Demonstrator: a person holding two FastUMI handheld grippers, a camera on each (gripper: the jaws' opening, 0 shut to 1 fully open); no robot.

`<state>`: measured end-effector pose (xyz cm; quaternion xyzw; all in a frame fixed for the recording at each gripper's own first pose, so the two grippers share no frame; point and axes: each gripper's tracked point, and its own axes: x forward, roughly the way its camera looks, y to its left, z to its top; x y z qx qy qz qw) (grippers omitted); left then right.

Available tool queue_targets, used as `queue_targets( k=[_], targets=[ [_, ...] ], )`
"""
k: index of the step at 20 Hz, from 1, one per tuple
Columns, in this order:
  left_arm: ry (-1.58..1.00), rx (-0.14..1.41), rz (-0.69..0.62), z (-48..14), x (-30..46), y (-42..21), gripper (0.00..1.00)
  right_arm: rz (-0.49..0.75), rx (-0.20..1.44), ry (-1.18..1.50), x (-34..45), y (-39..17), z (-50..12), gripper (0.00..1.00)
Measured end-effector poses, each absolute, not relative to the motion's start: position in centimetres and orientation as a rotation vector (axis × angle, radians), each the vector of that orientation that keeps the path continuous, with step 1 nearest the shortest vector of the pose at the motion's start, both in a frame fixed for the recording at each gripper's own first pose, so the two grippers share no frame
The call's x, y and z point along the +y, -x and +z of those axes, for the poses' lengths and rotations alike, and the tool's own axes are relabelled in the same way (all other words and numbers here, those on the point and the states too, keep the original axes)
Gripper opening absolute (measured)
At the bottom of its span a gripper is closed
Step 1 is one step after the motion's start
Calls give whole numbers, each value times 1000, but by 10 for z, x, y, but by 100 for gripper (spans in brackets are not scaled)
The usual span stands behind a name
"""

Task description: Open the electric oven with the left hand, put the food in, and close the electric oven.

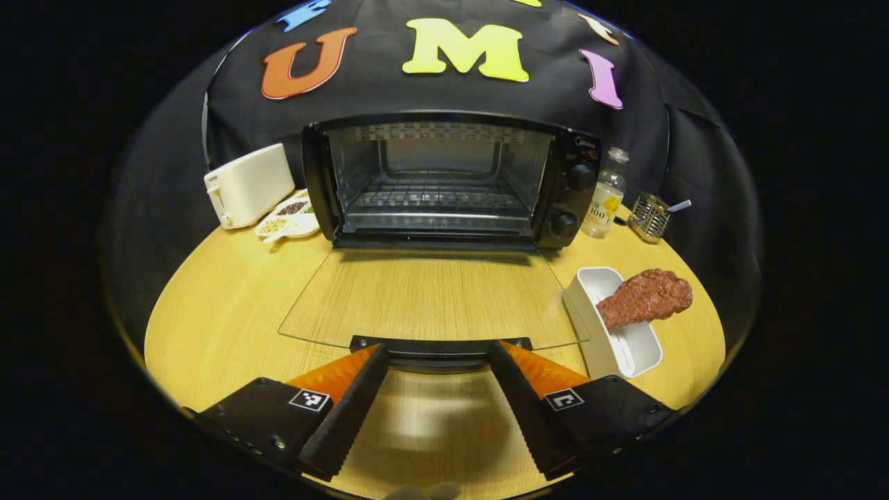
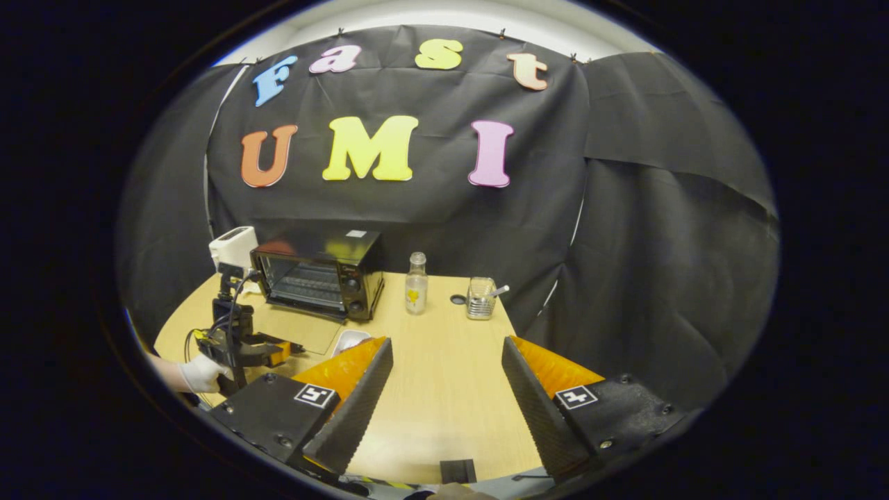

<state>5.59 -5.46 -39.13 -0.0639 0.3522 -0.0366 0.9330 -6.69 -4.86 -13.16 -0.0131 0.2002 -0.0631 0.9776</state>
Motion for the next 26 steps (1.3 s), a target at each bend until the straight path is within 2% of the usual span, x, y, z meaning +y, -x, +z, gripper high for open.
queue_targets(
  k=[6,7,8,9,10,11,21,26],
  targets=[
    [115,746,-86,-392,-55,-56,96,-105,445,6,-35,65,-148,100],
    [117,728,-90,-389,-55,-57,100,-103,449,3,-33,64,-151,100],
    [125,716,-97,-386,-55,-58,96,-103,453,2,-31,63,-154,100],
    [131,706,-105,-383,-55,-57,100,-102,457,1,-30,62,-156,100],
    [138,699,-113,-378,-53,-52,96,-100,464,0,-27,61,-159,100],
    [144,687,-117,-372,-49,-47,96,-97,468,-5,-26,59,-162,100],
    [66,444,-129,-268,44,21,95,-89,588,-65,0,28,-227,100],
    [45,334,-82,-215,75,51,95,17,708,-167,30,1,-275,100]
  ],
)
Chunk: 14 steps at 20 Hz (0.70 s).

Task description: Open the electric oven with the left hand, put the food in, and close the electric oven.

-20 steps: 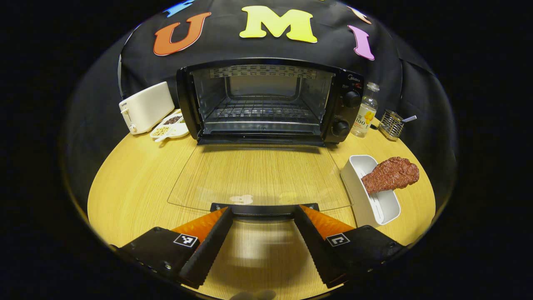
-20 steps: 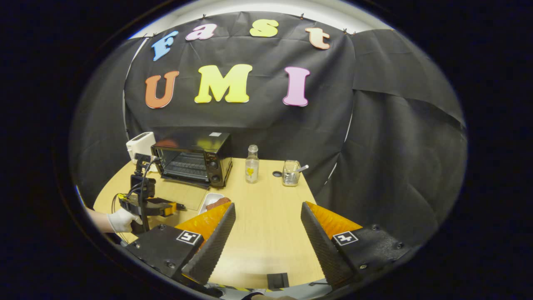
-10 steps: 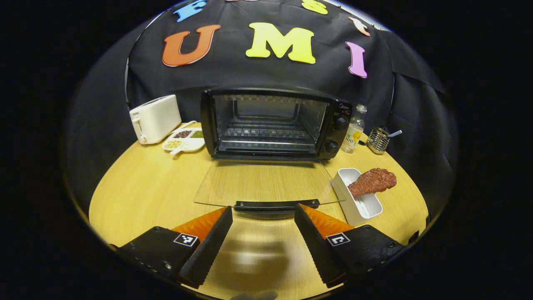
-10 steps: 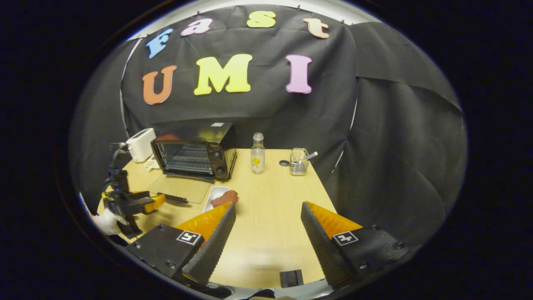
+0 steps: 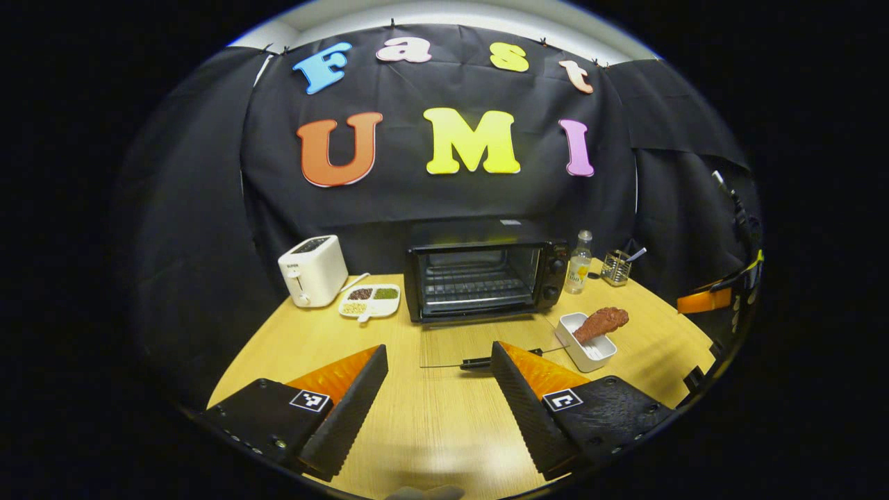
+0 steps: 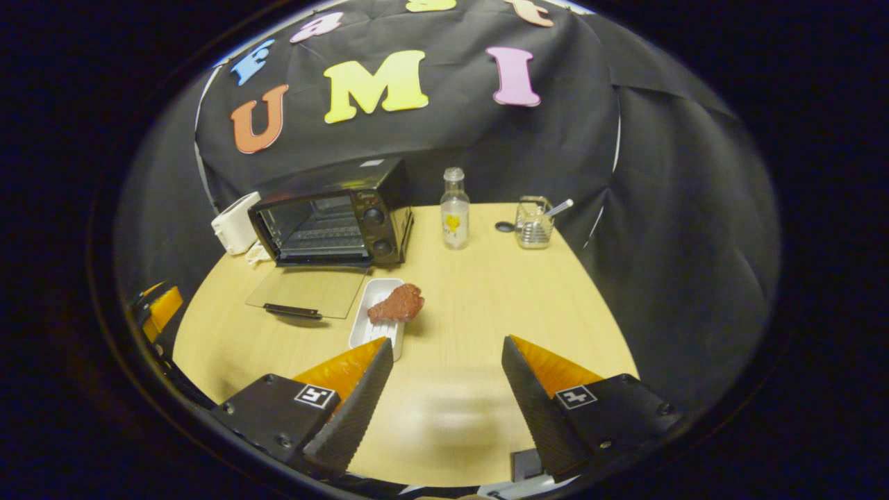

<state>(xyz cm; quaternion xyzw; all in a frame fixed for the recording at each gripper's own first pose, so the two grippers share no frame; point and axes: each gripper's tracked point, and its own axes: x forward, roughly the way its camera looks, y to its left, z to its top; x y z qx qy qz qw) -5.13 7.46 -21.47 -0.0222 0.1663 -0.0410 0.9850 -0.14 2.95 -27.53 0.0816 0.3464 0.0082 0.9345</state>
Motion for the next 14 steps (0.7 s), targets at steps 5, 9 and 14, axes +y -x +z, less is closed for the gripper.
queue_targets(
  k=[5,9,14],
  targets=[
    [18,280,-39,-186,78,69,95,141,830,-335,41,-38,-316,93],
    [3,327,31,-190,71,75,95,259,937,-577,60,-76,-331,84],
    [36,382,149,-189,58,76,96,360,1011,-732,63,-116,-339,71]
  ],
)
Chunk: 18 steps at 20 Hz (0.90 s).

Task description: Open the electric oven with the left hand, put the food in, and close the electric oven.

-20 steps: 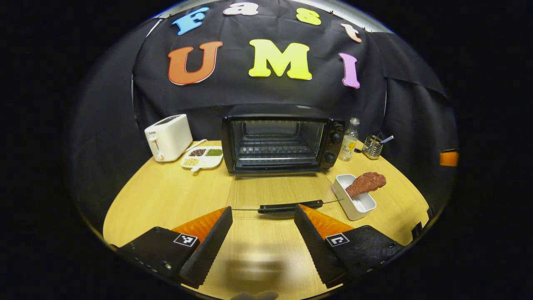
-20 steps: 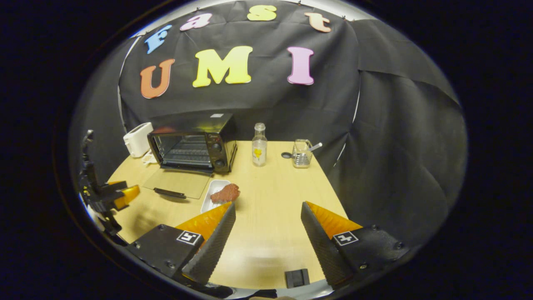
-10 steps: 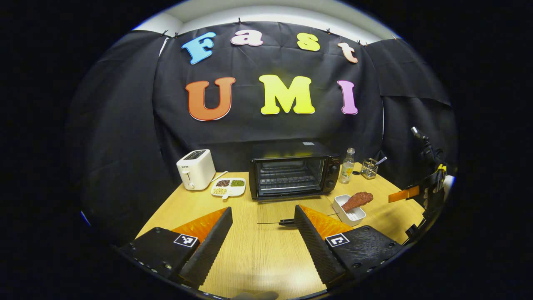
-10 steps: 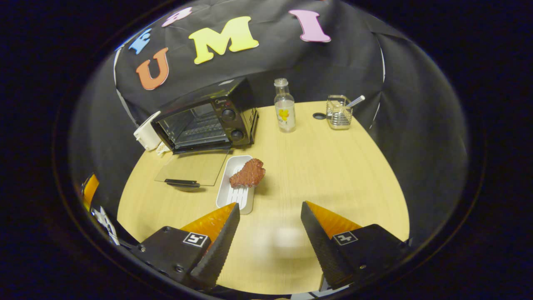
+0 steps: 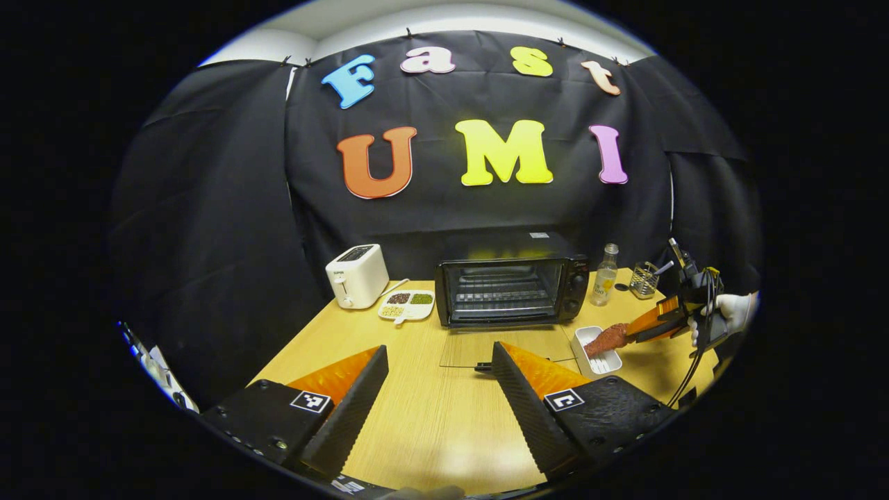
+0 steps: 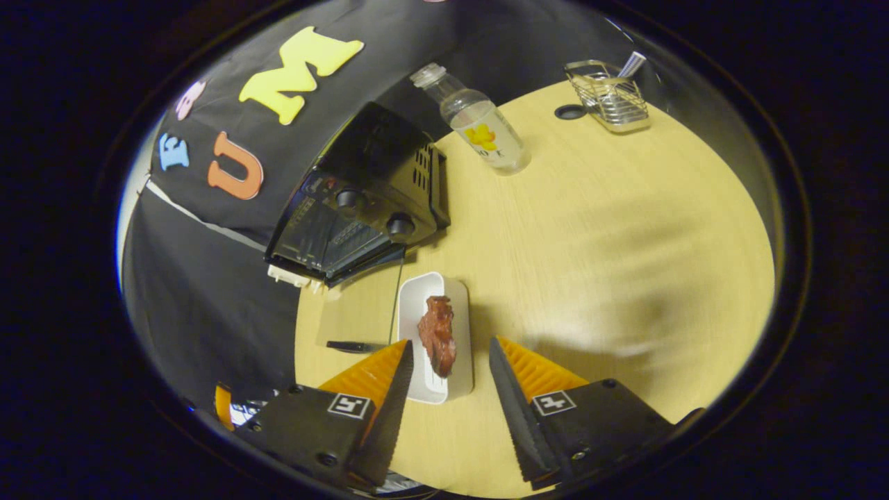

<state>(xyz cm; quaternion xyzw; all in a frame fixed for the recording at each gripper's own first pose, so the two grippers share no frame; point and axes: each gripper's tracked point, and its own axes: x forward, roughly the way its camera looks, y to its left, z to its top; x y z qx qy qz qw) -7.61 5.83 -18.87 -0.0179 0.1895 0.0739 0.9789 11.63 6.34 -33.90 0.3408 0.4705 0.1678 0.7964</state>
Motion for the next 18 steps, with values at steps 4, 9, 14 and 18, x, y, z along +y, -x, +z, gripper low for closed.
queue_targets(
  k=[4,9,14,18],
  targets=[
    [65,441,232,-199,47,82,95,460,1092,-822,78,-119,-342,39],
    [114,456,272,-198,43,86,96,470,1108,-801,75,-119,-339,16],
    [68,442,209,-201,56,75,96,453,1022,-785,67,-120,-306,12],
    [67,425,123,-197,71,65,97,409,907,-840,80,-122,-268,16]
  ],
)
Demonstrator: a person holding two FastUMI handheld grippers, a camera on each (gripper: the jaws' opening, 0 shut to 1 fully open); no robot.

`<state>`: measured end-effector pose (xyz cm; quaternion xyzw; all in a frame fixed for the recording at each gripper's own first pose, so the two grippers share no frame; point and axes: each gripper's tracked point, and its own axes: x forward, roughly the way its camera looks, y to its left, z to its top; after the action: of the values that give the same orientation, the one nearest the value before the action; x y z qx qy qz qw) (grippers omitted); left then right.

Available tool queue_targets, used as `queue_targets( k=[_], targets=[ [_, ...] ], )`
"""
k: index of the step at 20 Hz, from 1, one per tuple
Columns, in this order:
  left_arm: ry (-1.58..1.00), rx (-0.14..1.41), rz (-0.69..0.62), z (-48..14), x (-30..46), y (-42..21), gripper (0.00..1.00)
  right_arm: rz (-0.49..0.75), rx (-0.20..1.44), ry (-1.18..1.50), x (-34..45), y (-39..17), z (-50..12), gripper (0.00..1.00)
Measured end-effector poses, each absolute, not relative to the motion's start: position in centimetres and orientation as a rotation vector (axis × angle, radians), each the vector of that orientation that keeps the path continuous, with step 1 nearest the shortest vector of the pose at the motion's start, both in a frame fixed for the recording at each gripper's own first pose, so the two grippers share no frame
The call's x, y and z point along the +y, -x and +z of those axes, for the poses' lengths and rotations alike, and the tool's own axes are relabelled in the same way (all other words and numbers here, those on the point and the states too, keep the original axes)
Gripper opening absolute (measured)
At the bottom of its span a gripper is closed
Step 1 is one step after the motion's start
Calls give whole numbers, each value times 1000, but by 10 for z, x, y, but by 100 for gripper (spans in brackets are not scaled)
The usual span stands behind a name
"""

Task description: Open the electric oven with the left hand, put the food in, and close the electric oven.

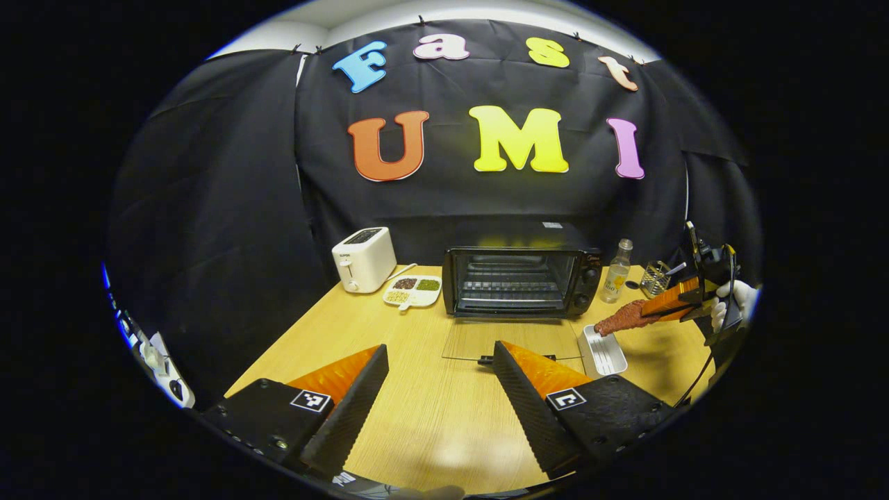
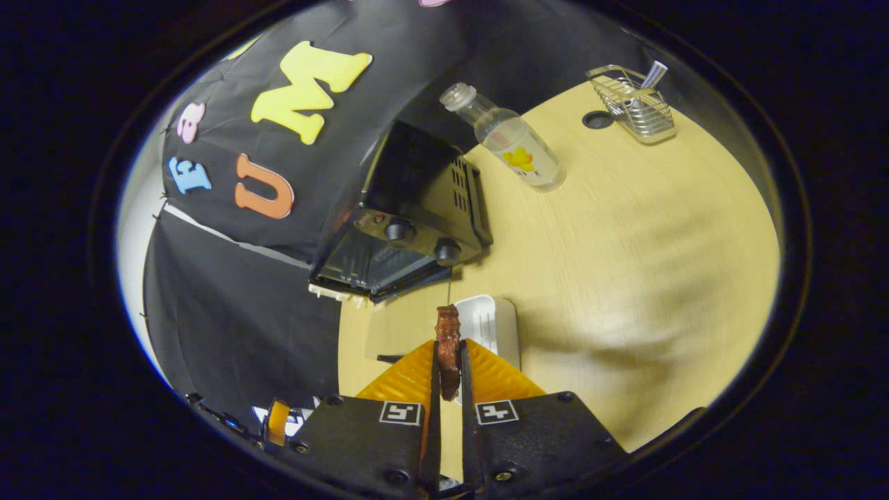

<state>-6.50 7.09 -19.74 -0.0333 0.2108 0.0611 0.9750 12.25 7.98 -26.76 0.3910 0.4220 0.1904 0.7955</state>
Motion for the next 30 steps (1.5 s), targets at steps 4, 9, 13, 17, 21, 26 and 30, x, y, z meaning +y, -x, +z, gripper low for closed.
queue_targets(
  k=[4,9,13,17,21,26,30],
  targets=[
    [42,413,42,-195,88,57,96,386,802,-998,124,-126,-241,12],
    [6,404,-35,-186,104,51,96,277,619,-1198,185,-143,-237,15],
    [14,418,-49,-179,120,55,96,201,512,-1382,234,-166,-253,15],
    [48,412,-10,-169,138,51,96,139,487,-1465,271,-196,-279,15],
    [54,432,28,-170,155,51,97,113,447,-1500,289,-234,-286,15],
    [45,474,98,-184,177,58,97,60,345,-1377,282,-284,-284,15],
    [54,499,142,-191,180,66,97,27,335,-1368,284,-315,-291,15]
  ],
)
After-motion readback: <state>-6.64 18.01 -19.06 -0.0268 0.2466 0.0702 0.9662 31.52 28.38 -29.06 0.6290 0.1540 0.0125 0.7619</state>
